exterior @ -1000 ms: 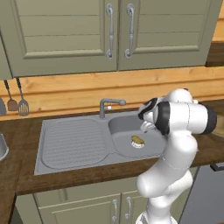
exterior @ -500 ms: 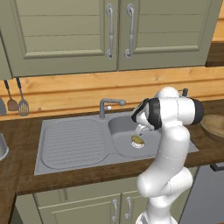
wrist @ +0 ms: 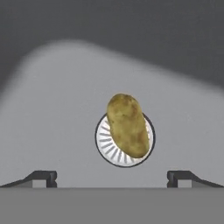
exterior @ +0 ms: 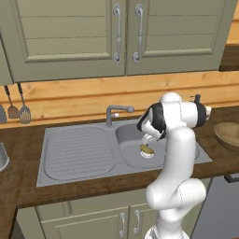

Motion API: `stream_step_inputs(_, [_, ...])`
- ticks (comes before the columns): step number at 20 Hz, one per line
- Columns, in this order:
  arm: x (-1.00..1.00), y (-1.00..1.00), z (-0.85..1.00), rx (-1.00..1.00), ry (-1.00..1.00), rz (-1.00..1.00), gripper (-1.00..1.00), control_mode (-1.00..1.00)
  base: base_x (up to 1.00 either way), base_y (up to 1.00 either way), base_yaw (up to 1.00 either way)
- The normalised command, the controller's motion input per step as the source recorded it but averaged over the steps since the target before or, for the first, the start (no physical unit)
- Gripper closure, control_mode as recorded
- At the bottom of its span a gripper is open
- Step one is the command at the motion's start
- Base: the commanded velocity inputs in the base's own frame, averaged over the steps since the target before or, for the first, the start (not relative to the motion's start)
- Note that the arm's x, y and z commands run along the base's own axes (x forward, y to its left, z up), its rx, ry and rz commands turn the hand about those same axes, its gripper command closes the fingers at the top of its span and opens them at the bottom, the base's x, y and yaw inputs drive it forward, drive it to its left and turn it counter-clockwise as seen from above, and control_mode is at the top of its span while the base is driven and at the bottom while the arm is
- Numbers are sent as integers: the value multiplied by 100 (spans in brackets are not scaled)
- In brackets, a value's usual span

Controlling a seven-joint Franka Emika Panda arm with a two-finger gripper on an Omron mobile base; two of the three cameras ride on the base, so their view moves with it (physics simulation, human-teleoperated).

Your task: Pick the potato from the sink and place it in the bowl. Then pick the bowl and place it in the microwave. Then close the microwave door and press the start button.

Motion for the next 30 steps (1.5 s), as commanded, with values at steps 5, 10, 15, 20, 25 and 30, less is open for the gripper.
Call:
stream_step_inputs(5, [11, -4, -22, 0, 0, 4, -100, -100, 0, 0, 0])
stream_step_inputs(10, [15, 0, -36, 0, 1, 3, -100, -100, 0, 0, 0])
stream_step_inputs(15, [24, 0, -36, 0, 0, 3, -100, -100, 0, 0, 0])
stream_step_inputs(20, [8, 0, -32, 0, 0, 2, -100, -100, 0, 0, 0])
stream_step_inputs(25, [22, 0, -32, 0, 1, 1, -100, -100, 0, 0, 0])
stream_step_inputs(30, [19, 0, -32, 0, 0, 0, -100, -100, 0, 0, 0])
